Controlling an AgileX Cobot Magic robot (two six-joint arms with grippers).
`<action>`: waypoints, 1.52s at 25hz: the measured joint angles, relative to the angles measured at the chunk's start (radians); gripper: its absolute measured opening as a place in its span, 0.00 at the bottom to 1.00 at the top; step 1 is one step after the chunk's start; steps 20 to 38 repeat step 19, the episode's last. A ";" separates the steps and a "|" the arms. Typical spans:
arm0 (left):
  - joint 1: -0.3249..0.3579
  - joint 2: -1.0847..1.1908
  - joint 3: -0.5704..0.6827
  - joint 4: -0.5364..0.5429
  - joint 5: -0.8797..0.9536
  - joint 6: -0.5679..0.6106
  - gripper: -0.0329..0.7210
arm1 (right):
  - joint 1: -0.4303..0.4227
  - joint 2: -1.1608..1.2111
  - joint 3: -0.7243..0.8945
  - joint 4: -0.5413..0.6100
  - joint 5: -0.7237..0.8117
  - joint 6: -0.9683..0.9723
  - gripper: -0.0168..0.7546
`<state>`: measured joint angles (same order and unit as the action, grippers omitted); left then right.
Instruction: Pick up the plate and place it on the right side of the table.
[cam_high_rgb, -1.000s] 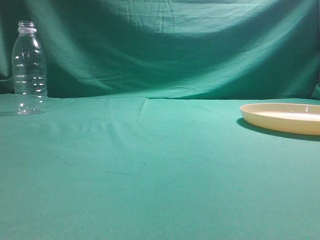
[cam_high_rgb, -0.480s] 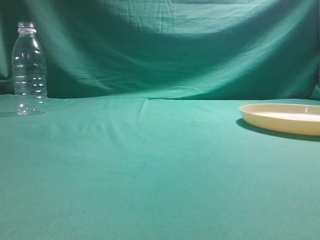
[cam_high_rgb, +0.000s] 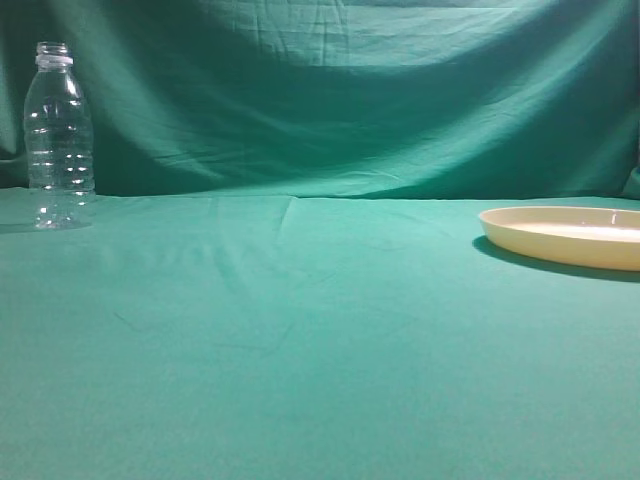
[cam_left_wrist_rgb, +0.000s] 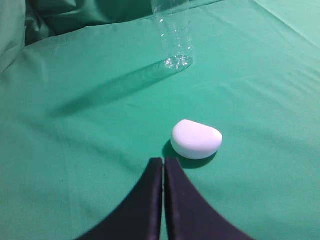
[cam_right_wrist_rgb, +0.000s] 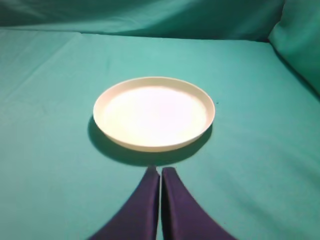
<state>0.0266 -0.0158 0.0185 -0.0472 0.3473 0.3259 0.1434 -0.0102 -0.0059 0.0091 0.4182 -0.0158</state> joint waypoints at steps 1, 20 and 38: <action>0.000 0.000 0.000 0.000 0.000 0.000 0.04 | 0.000 0.000 0.015 0.000 0.000 0.007 0.02; 0.000 0.000 0.000 0.000 0.000 0.000 0.04 | 0.000 0.000 0.028 -0.010 -0.012 0.071 0.02; 0.000 0.000 0.000 0.000 0.000 0.000 0.04 | 0.000 0.000 0.028 -0.010 -0.012 0.071 0.02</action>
